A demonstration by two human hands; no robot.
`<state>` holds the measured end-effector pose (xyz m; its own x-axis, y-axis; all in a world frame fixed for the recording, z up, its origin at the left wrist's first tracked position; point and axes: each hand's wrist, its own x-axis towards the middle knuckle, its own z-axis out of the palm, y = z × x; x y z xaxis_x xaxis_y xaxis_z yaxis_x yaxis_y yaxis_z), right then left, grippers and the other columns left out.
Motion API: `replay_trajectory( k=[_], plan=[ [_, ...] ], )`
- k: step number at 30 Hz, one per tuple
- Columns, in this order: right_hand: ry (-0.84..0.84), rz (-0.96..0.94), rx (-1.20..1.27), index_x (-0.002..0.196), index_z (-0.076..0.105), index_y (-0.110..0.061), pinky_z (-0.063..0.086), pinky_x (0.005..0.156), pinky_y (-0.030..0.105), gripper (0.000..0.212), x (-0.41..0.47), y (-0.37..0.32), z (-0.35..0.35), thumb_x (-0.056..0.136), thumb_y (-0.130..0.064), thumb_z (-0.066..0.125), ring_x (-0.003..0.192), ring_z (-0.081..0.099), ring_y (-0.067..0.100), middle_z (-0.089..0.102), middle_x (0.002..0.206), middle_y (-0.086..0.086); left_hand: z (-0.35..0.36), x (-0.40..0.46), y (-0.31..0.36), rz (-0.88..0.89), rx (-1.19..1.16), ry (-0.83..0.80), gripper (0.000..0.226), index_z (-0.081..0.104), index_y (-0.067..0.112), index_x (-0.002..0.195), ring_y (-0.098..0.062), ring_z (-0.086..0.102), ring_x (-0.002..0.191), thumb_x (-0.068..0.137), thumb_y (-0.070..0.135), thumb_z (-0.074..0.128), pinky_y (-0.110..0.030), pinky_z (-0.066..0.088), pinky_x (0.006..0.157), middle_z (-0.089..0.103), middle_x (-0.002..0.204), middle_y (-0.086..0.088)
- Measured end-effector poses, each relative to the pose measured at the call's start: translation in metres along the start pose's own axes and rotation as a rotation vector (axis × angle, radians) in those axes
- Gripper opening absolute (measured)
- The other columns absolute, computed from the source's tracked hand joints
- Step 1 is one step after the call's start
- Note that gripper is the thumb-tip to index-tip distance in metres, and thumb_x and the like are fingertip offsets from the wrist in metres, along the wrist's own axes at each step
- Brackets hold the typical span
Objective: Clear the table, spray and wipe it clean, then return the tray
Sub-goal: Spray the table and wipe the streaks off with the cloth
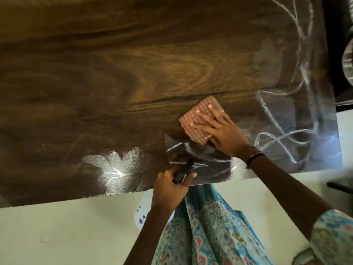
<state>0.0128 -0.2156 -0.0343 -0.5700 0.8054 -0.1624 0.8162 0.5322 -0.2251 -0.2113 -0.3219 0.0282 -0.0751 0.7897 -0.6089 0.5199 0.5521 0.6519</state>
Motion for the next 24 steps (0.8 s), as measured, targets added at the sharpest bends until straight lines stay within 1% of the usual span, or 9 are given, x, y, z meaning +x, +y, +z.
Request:
replay_trajectory(
  k=[4, 8, 10, 12, 16, 18, 20, 22, 24],
  plan=[
    [0.049, 0.242, 0.087, 0.144, 0.038, -0.033, 0.027, 0.113, 0.054, 0.054, -0.017, 0.023, -0.008, 0.090, -0.030, 0.038, 0.146, 0.015, 0.034, 0.027, 0.157, 0.001, 0.011, -0.006, -0.003, -0.015, 0.058, -0.009, 0.050, 0.069, 0.008, 0.076, -0.036, 0.064, 0.068, 0.069, 0.057, 0.075, -0.036, 0.049, 0.056, 0.066, 0.065, -0.012],
    [0.007, 0.247, 0.093, 0.145, 0.038, -0.032, 0.024, 0.114, 0.055, 0.055, -0.016, 0.022, -0.010, 0.090, -0.032, 0.032, 0.146, 0.014, 0.035, 0.025, 0.158, 0.000, 0.014, -0.013, -0.011, -0.042, 0.051, 0.008, 0.056, 0.062, 0.005, 0.066, -0.035, 0.063, 0.064, 0.067, 0.060, 0.074, -0.032, 0.046, 0.053, 0.065, 0.062, -0.012],
    [-0.006, 0.257, 0.099, 0.145, 0.038, -0.032, 0.023, 0.114, 0.057, 0.056, -0.016, 0.023, -0.009, 0.090, -0.034, 0.031, 0.146, 0.012, 0.035, 0.025, 0.158, 0.001, 0.013, -0.013, -0.019, -0.072, -0.005, 0.026, 0.056, 0.063, 0.007, 0.067, -0.027, 0.065, 0.061, 0.063, 0.062, 0.074, -0.032, 0.051, 0.057, 0.066, 0.062, -0.005],
    [-0.013, 0.256, 0.101, 0.146, 0.037, -0.032, 0.021, 0.114, 0.057, 0.056, -0.016, 0.023, -0.009, 0.090, -0.034, 0.031, 0.147, 0.010, 0.035, 0.023, 0.158, 0.002, 0.010, -0.014, -0.021, -0.091, -0.059, 0.080, 0.047, 0.065, 0.010, 0.065, -0.018, 0.063, 0.056, 0.064, 0.055, 0.077, -0.028, 0.049, 0.058, 0.066, 0.059, -0.002],
    [-0.018, 0.249, 0.114, 0.146, 0.034, -0.034, 0.017, 0.112, 0.062, 0.057, -0.013, 0.018, -0.010, 0.089, -0.037, 0.033, 0.146, 0.007, 0.037, 0.022, 0.159, 0.003, 0.004, -0.015, -0.020, -0.127, -0.144, 0.231, 0.050, 0.070, 0.002, 0.074, -0.023, 0.065, 0.067, 0.065, 0.051, 0.076, -0.022, 0.039, 0.054, 0.063, 0.054, 0.001],
    [-0.012, 0.260, 0.130, 0.145, 0.034, -0.035, 0.014, 0.111, 0.065, 0.058, 0.000, 0.006, -0.010, 0.088, -0.039, 0.039, 0.146, 0.007, 0.039, 0.021, 0.159, 0.003, 0.002, -0.012, -0.025, -0.181, -0.218, 0.269, 0.046, 0.072, 0.001, 0.082, -0.022, 0.069, 0.076, 0.067, 0.043, 0.079, -0.020, 0.042, 0.061, 0.069, 0.065, 0.000],
    [-0.008, 0.232, 0.139, 0.145, 0.034, -0.036, 0.011, 0.110, 0.068, 0.060, 0.021, -0.017, -0.008, 0.088, -0.035, 0.050, 0.146, 0.005, 0.041, 0.019, 0.159, 0.004, -0.001, -0.010, -0.031, -0.189, -0.265, 0.269, 0.055, 0.072, 0.003, 0.086, -0.024, 0.071, 0.079, 0.061, 0.051, 0.079, -0.023, 0.045, 0.066, 0.072, 0.073, -0.003],
    [-0.023, 0.157, 0.148, 0.145, 0.035, -0.036, 0.009, 0.111, 0.069, 0.062, 0.043, -0.047, -0.006, 0.088, -0.031, 0.058, 0.145, 0.005, 0.042, 0.020, 0.159, 0.005, -0.003, -0.013, -0.032, -0.173, -0.295, 0.268, 0.059, 0.073, 0.007, 0.088, -0.023, 0.071, 0.080, 0.056, 0.056, 0.077, -0.027, 0.050, 0.070, 0.073, 0.074, -0.004],
    [-0.015, 0.047, 0.135, 0.143, 0.040, -0.034, 0.012, 0.109, 0.069, 0.064, 0.053, -0.079, 0.000, 0.084, -0.029, 0.062, 0.144, 0.010, 0.044, 0.025, 0.157, 0.007, -0.006, -0.017, -0.030, -0.106, -0.294, 0.289, 0.052, 0.075, 0.012, 0.095, -0.022, 0.071, 0.085, 0.061, 0.051, 0.077, -0.030, 0.053, 0.077, 0.075, 0.081, -0.004]
  ],
)
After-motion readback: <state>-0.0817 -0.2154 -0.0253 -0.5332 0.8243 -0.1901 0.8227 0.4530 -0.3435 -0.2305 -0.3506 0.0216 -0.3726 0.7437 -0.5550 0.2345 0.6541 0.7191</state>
